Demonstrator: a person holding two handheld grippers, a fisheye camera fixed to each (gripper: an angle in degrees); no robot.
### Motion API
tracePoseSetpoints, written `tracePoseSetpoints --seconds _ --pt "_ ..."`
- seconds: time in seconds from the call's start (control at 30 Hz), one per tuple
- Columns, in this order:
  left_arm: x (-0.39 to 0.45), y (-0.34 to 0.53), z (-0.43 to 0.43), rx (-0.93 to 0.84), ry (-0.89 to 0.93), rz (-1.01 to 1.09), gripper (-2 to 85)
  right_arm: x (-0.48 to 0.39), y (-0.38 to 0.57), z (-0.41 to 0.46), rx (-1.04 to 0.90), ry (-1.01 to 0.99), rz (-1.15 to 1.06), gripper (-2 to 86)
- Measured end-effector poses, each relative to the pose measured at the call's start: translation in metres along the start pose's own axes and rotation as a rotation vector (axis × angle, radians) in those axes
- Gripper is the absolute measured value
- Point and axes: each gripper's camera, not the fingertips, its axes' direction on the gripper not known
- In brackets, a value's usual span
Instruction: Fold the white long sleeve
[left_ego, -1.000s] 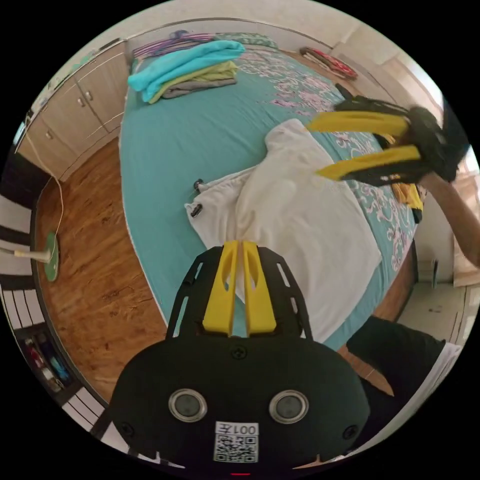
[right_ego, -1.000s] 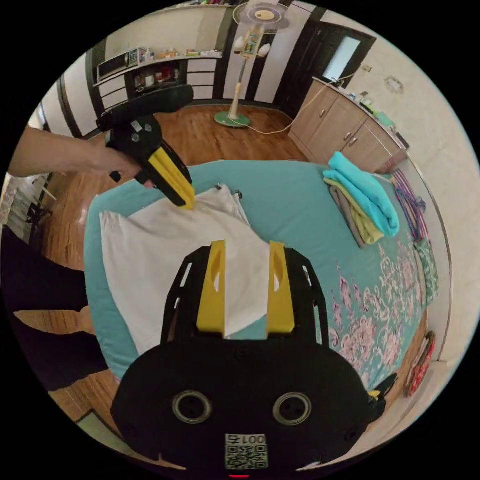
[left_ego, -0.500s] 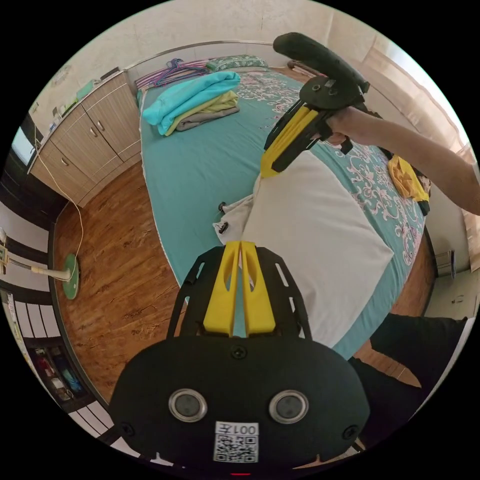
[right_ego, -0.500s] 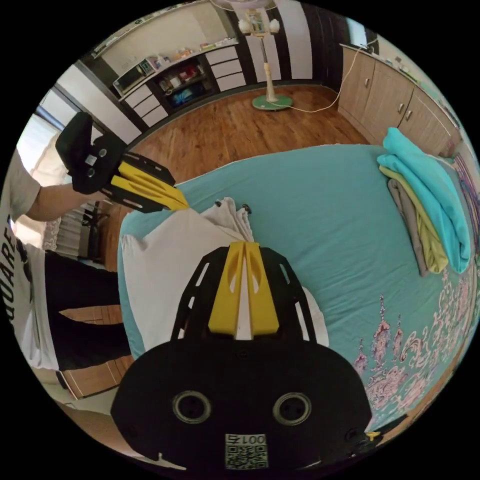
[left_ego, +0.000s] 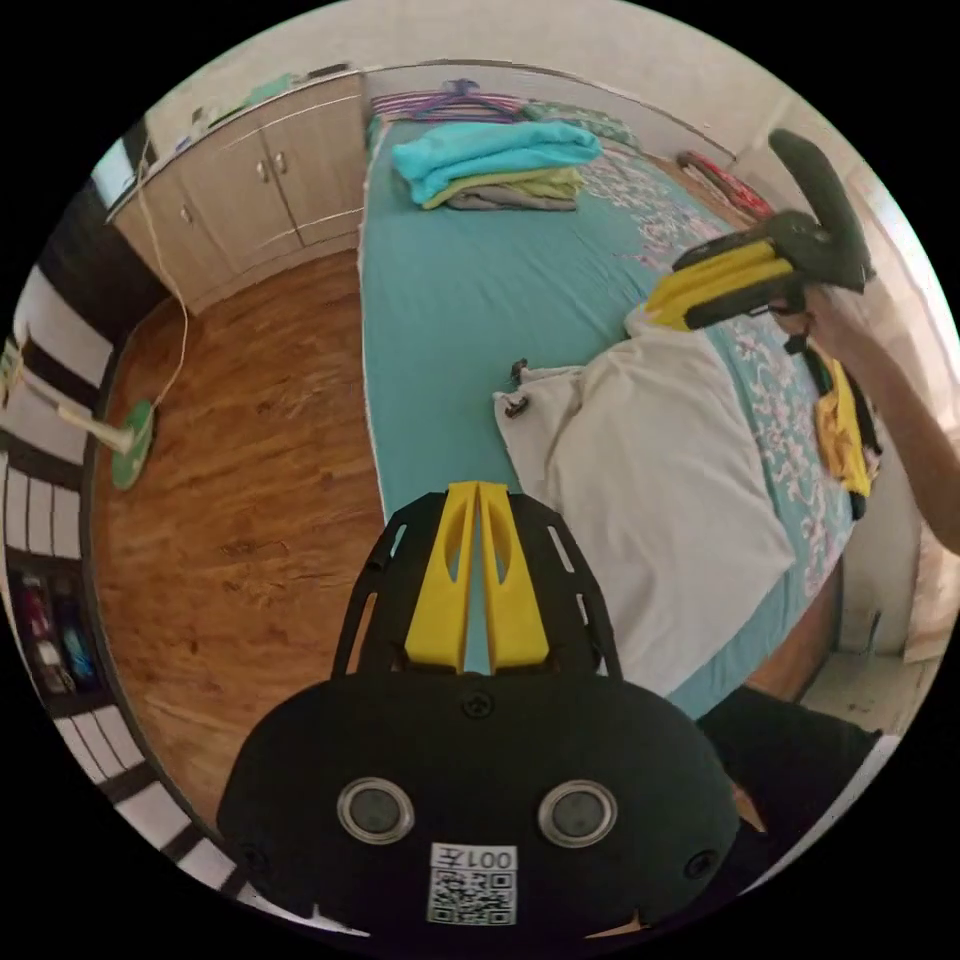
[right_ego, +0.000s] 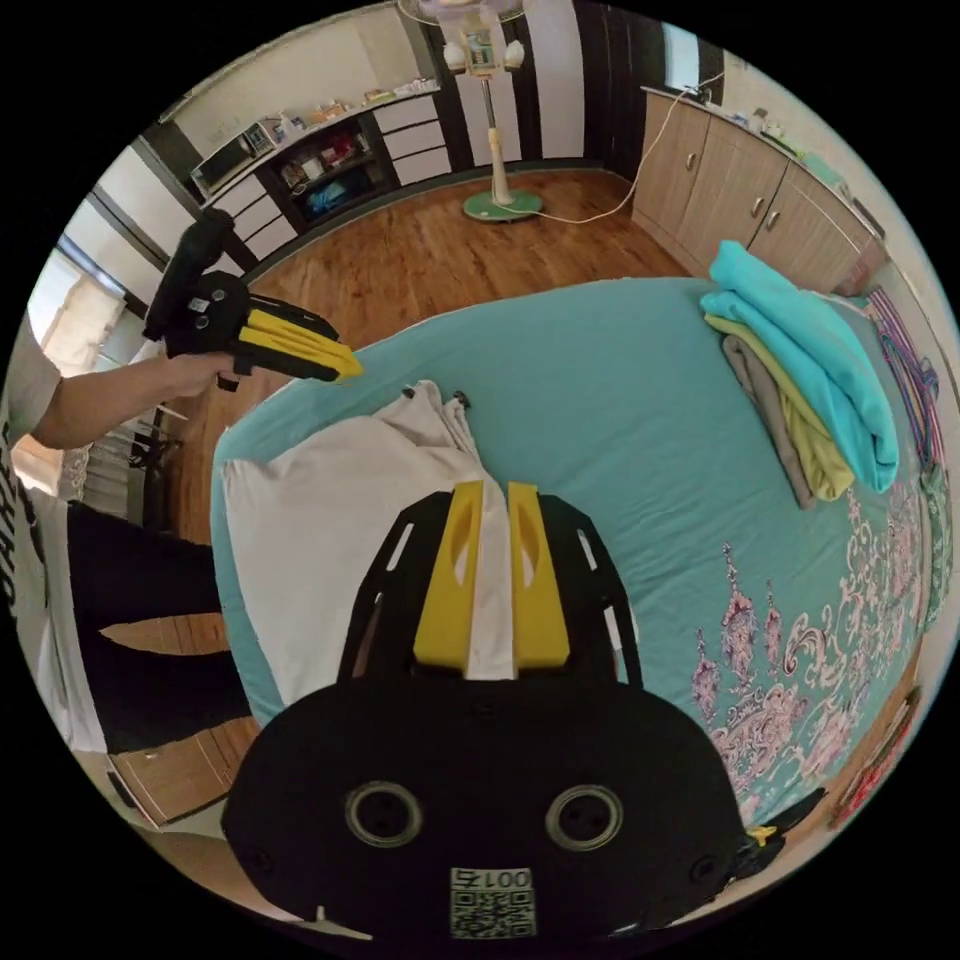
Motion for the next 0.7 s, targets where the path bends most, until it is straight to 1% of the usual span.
tracePoseSetpoints --seconds 0.13,0.2,0.27,0.33,0.37,0.43,0.5,0.6,0.63,0.67,0.7 --pt "0.003 0.036 -0.014 -0.036 0.123 -0.046 2.2 -0.033 -0.028 0.002 0.017 -0.091 -0.134 6.4" --pt "0.012 0.058 -0.014 -0.106 0.184 -0.051 4.4 -0.053 -0.051 0.02 -0.027 -0.109 -0.228 6.5" --pt "0.019 0.07 -0.009 -0.168 0.216 -0.054 4.8 -0.061 -0.067 0.035 -0.051 -0.13 -0.264 5.6" --pt "0.023 0.079 -0.002 -0.207 0.228 -0.072 3.9 -0.067 -0.079 0.053 -0.112 -0.159 -0.3 3.7" --pt "0.024 0.083 0.003 -0.227 0.235 -0.074 2.8 -0.069 -0.085 0.064 -0.163 -0.141 -0.309 2.2" --pt "0.024 0.086 0.011 -0.236 0.267 -0.082 1.2 -0.07 -0.088 0.067 -0.169 -0.098 -0.304 1.3" --pt "0.018 0.087 0.008 -0.207 0.291 -0.119 0.0 -0.061 -0.09 0.044 -0.062 -0.056 -0.219 0.8" --pt "0.012 0.094 -0.001 -0.15 0.273 -0.167 -0.3 -0.035 -0.093 0.017 0.05 0.006 -0.071 0.7" --pt "0.011 0.095 -0.002 -0.141 0.283 -0.182 -0.2 -0.03 -0.095 0.016 0.053 -0.007 -0.062 0.9" --pt "0.008 0.096 -0.004 -0.129 0.31 -0.208 0.0 -0.021 -0.101 0.018 0.022 -0.093 -0.078 1.2" --pt "0.005 0.095 -0.004 -0.126 0.33 -0.225 0.3 -0.019 -0.107 0.023 -0.044 -0.232 -0.143 1.7"
